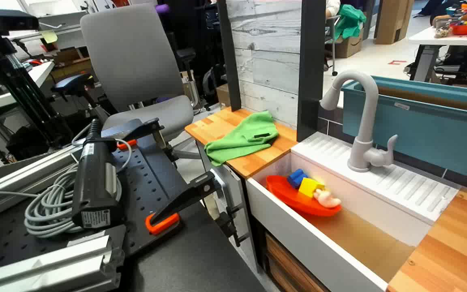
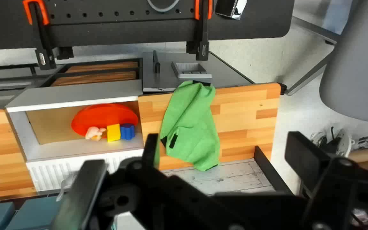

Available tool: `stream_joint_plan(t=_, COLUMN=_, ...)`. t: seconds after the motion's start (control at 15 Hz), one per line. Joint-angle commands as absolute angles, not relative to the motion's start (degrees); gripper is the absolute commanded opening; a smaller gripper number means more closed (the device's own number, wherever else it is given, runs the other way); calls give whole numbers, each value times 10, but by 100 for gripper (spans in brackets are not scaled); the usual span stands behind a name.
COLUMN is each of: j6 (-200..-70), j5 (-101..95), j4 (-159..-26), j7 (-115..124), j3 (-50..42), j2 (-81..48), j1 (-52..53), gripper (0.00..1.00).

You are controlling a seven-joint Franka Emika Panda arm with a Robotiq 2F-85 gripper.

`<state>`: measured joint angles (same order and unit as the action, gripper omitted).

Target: Slide the green cloth slightly to the left

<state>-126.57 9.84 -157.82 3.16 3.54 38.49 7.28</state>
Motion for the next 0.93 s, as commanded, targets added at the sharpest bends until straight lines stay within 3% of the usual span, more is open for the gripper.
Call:
stream_joint_plan(t=0.0, j6=-1264, j5=99, j4=-1577, j7=31, j3=37, j2=385, j1=71, gripper=100)
stream_joint_plan(t=0.47, j6=-1403, j5=107, j4=-1563, j7=40, j3=33, j2=309, j1=61, gripper=100)
stream_joint_plan(t=0.87, j6=-1527, j5=105, j4=-1491, j7=80, j3=32, j2=140, j1=47, gripper=100)
